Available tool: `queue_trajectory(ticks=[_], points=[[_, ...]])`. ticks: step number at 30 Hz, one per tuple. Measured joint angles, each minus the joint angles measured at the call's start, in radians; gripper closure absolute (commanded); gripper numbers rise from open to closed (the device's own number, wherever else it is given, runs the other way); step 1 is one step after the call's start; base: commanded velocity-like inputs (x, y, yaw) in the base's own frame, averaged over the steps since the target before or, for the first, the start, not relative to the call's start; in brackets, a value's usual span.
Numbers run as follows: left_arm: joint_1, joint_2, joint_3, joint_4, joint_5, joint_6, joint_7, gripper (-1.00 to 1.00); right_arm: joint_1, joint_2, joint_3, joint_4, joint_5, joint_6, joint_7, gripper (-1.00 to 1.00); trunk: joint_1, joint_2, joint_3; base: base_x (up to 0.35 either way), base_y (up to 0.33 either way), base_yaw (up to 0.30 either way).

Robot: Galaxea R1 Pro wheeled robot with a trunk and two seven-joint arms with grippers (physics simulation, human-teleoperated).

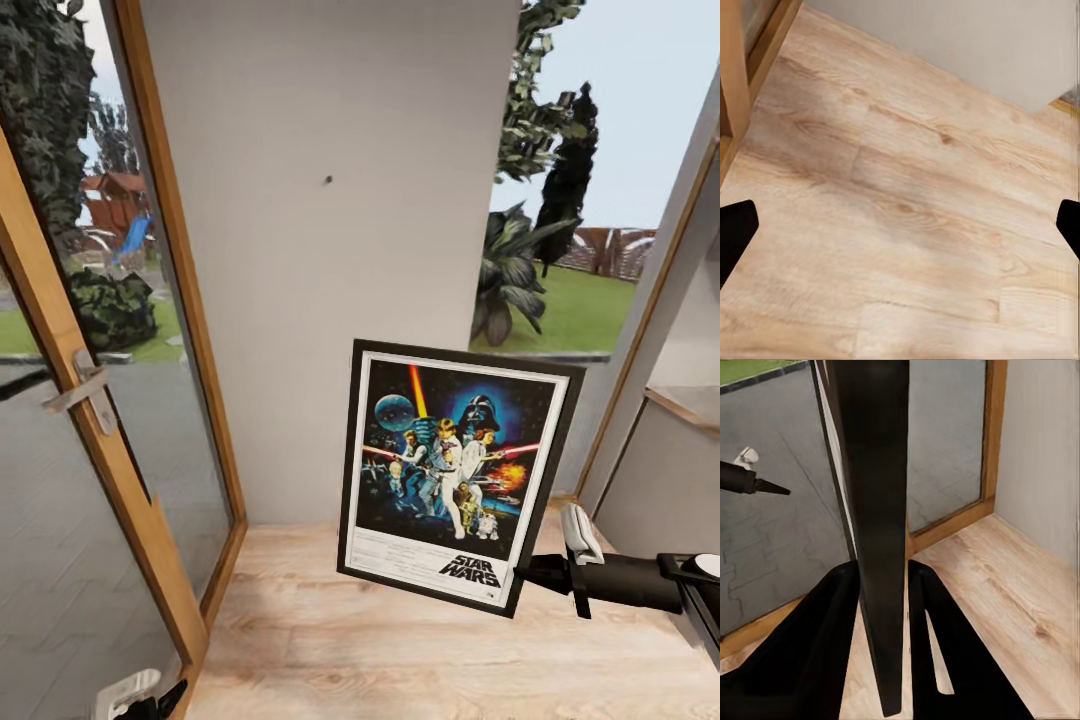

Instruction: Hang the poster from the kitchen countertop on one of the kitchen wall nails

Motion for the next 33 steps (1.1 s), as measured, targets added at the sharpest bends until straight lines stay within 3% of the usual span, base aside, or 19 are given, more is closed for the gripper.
queue_trajectory(ticks=[10,33], points=[[0.0,0.0,0.0,0.0,0.0,0.0,0.0,-1.0,0.0,0.0,0.0,0.0,0.0,0.0,0.0,1.0,0.0,0.0,0.005,0.039,0.001,-0.215],[0.0,0.0,0.001,-0.001,0.0,0.001,0.0,-1.0,-0.001,0.001,0.0,-0.001,0.0,0.0,0.0,1.0,0.0,-0.001,0.006,0.32,0.064,-0.004]])
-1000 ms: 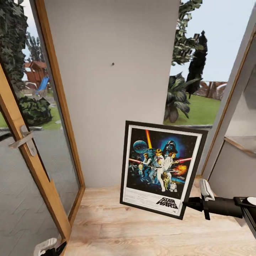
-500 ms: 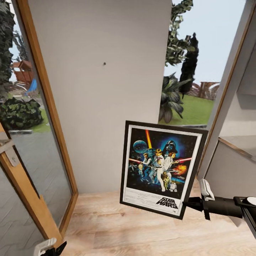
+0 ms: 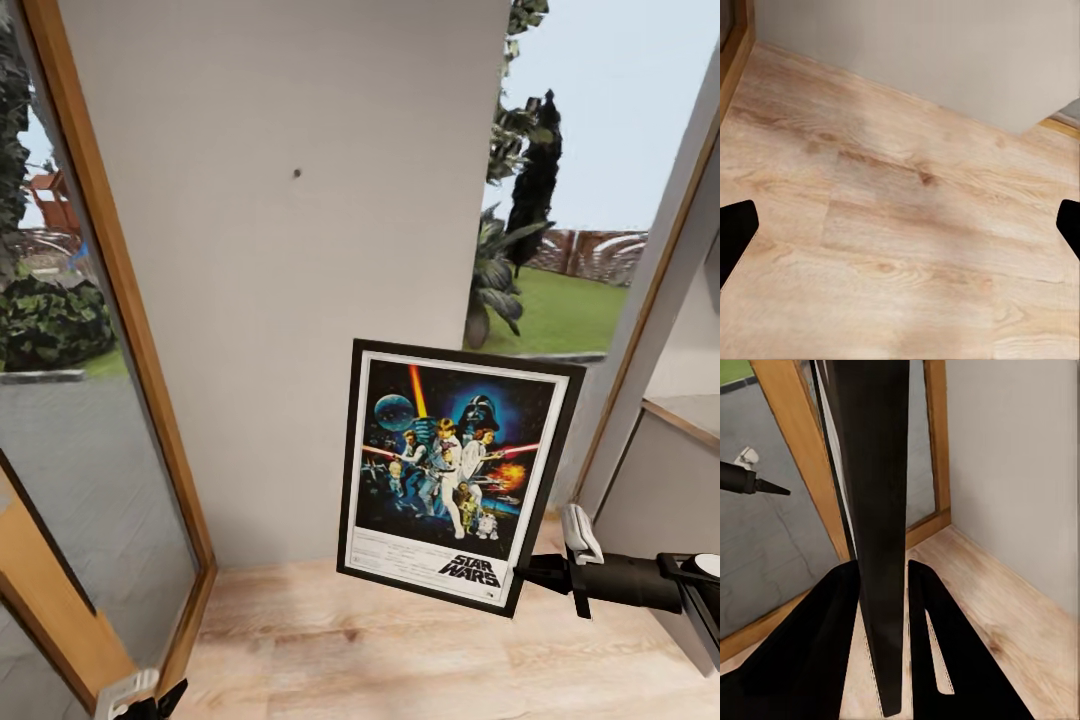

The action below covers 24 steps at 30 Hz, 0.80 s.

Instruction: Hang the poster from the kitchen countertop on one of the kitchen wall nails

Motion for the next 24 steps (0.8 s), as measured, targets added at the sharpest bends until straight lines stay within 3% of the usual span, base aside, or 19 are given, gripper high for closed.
queue_trajectory(ticks=[12,24], points=[[0.0,0.0,0.0,0.0,0.0,0.0,0.0,-1.0,0.0,0.0,0.0,0.0,0.0,0.0,0.0,1.0,0.0,0.0,0.0,0.323,0.074,0.0],[0.0,-0.001,-0.001,0.0,0.001,0.001,0.0,-1.0,0.0,0.0,0.0,0.0,0.0,0.0,0.0,1.0,0.001,0.0,0.0,0.042,-0.059,0.109]])
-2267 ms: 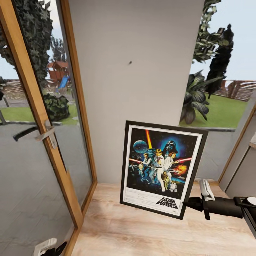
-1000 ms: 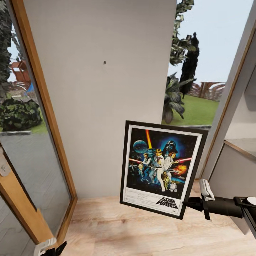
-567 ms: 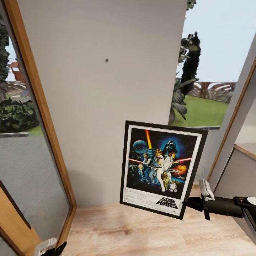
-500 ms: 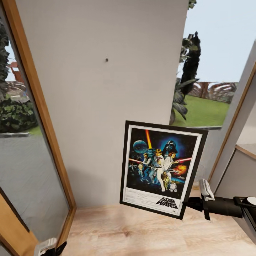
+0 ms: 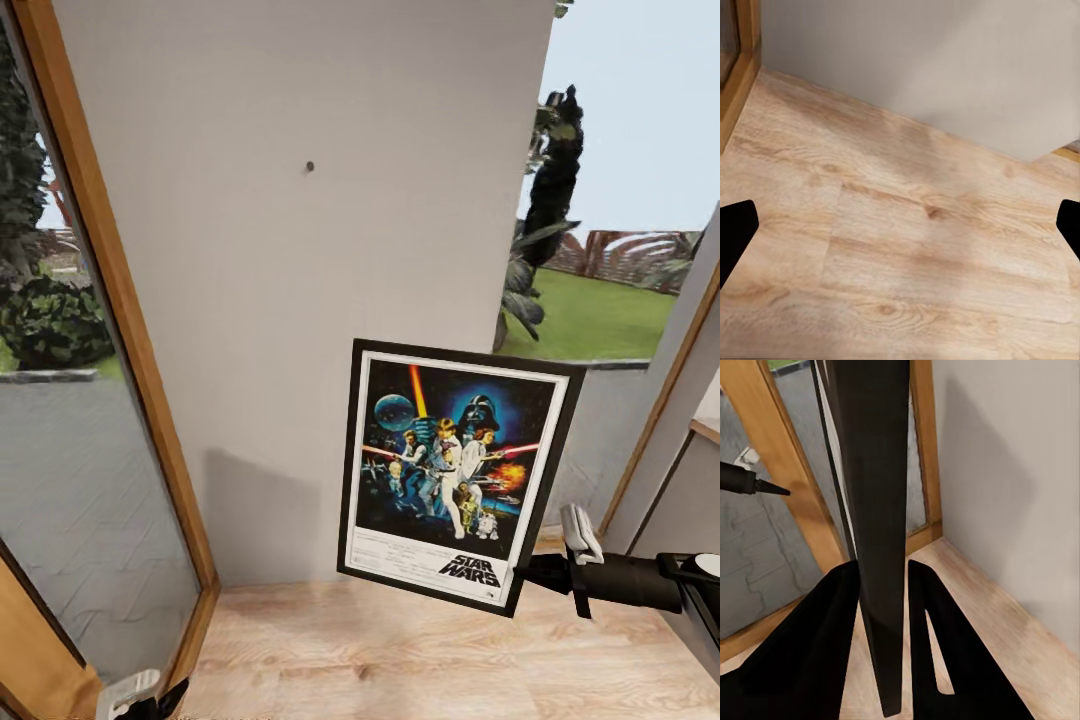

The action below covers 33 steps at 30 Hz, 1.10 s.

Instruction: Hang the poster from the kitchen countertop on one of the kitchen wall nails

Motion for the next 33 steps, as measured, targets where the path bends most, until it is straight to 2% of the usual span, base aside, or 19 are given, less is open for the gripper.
queue_trajectory(ticks=[19,33], points=[[0.0,0.0,0.0,0.0,-0.001,0.0,0.0,-1.0,0.0,0.001,0.0,0.0,0.0,0.0,0.0,1.0,0.0,0.0,0.0,0.009,-0.063,0.008],[0.0,0.0,0.0,0.0,0.0,0.0,0.0,-1.0,0.0,0.0,0.001,0.0,0.0,0.0,0.0,1.0,-0.001,0.0,0.0,0.296,-0.001,0.0]])
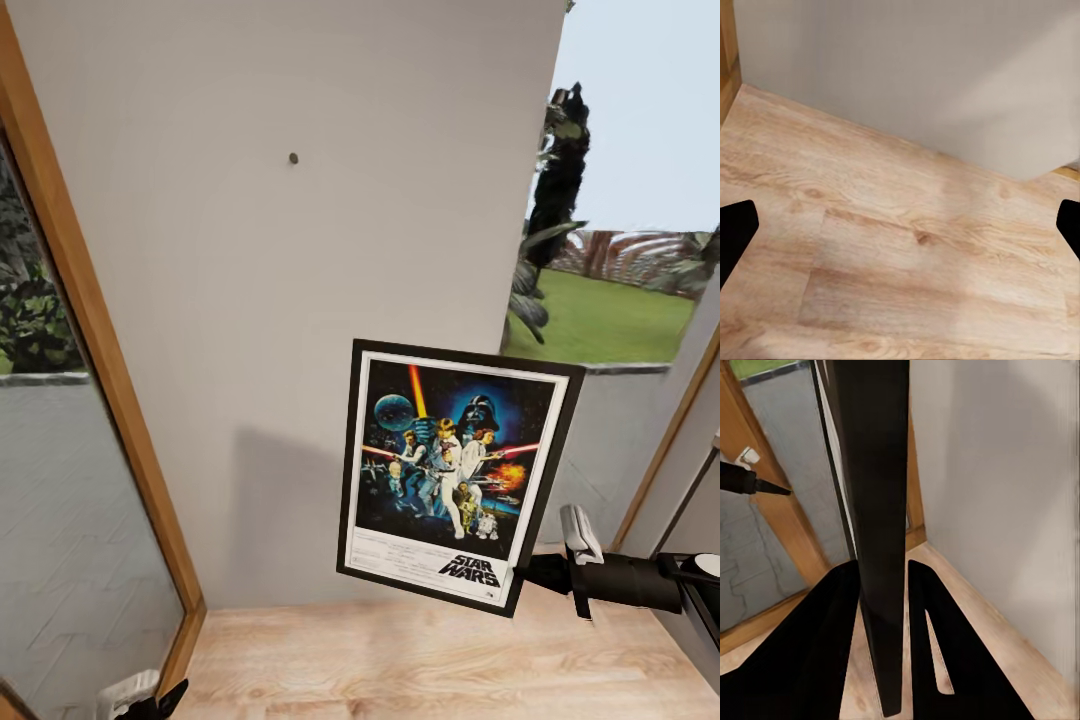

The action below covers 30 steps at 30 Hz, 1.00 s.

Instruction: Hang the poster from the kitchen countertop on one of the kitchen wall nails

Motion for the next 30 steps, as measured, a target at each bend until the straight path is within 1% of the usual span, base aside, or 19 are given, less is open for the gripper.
queue_trajectory(ticks=[4,8,9,12,13,15,16,18,20,21,24,25,26,27,28,29,30], points=[[0.0,0.0,0.0,0.0,0.0,0.0,0.0,-1.0,0.0,0.0,0.001,0.0,0.0,0.0,0.0,1.0,0.0,0.0,0.0,0.303,0.0,0.0],[0.0,0.0,0.0,0.0,0.0,0.0,0.0,-1.0,0.0,0.0,0.001,-0.001,0.0,0.0,0.0,1.0,0.001,0.0,0.0,0.091,0.0,0.0],[0.0,0.0,0.0,0.012,0.0,0.0,0.0,-1.0,0.0,0.001,0.001,-0.003,-0.001,0.0,0.001,1.0,0.001,0.0,0.0,0.015,0.0,0.0],[0.0,0.0,-0.001,0.096,0.003,-0.005,0.0,-1.0,0.0,0.001,0.003,-0.007,-0.003,0.001,0.001,1.0,0.001,0.0,0.0,0.005,0.0,0.0],[0.0,-0.002,-0.001,0.142,0.003,-0.066,-0.001,-1.0,0.0,0.003,0.005,-0.01,-0.006,0.023,0.002,1.0,0.001,0.0,0.0,0.0,0.0,0.0],[0.0,-0.004,-0.001,0.163,0.004,-0.077,-0.002,-1.0,-0.002,0.017,0.005,-0.013,-0.007,0.051,0.002,1.0,0.001,0.0,0.0,0.0,0.0,0.0],[0.0,-0.005,-0.002,0.19,0.004,-0.082,-0.002,-1.0,-0.006,0.03,0.005,-0.028,-0.007,0.078,0.001,1.0,0.001,0.0,0.0,0.0,0.0,0.0],[0.0,-0.006,-0.001,0.207,0.004,-0.085,-0.002,-1.0,-0.015,0.039,0.005,-0.05,-0.008,0.099,0.001,1.0,0.001,0.0,0.0,0.0,0.0,0.0],[0.0,-0.006,-0.001,0.234,0.005,-0.097,-0.002,-1.0,-0.038,0.057,0.005,-0.08,-0.007,0.142,0.001,1.0,0.001,0.0,0.0,0.0,0.0,0.0],[0.0,-0.006,-0.001,0.252,0.005,-0.111,-0.003,-1.0,-0.06,0.067,0.006,-0.093,-0.006,0.179,0.001,1.0,0.001,0.0,0.0,0.0,0.0,0.0],[0.0,-0.006,-0.001,0.27,0.005,-0.13,-0.003,-1.0,-0.101,0.076,0.008,-0.106,-0.007,0.232,0.002,1.0,0.001,0.0,0.0,0.0,0.0,0.0],[0.0,-0.007,-0.001,0.277,0.005,-0.138,-0.003,-1.0,-0.129,0.083,0.013,-0.11,-0.008,0.259,0.002,1.0,0.001,0.0,0.0,0.0,0.0,0.0],[0.0,-0.008,-0.002,0.282,0.005,-0.144,-0.003,-1.0,-0.16,0.091,0.028,-0.113,-0.007,0.284,0.002,1.0,0.001,0.0,0.0,0.0,0.0,0.0],[0.0,-0.008,-0.002,0.285,0.005,-0.147,-0.003,-1.0,-0.198,0.1,0.055,-0.115,-0.007,0.315,0.002,1.0,0.001,0.0,0.0,0.0,0.0,0.0],[0.0,-0.009,-0.002,0.288,0.005,-0.15,-0.003,-1.0,-0.269,0.113,0.107,-0.117,-0.006,0.389,0.002,1.0,0.001,0.0,0.0,0.0,0.0,0.0],[0.0,-0.009,-0.002,0.288,0.005,-0.151,-0.003,-1.0,-0.294,0.116,0.12,-0.118,-0.006,0.41,0.001,1.0,0.001,0.0,0.0,0.0,0.0,0.0],[0.0,-0.009,-0.002,0.288,0.005,-0.152,-0.003,-1.0,-0.331,0.123,0.136,-0.118,-0.006,0.449,0.001,1.0,0.001,0.0,0.0,0.0,0.0,0.0]])
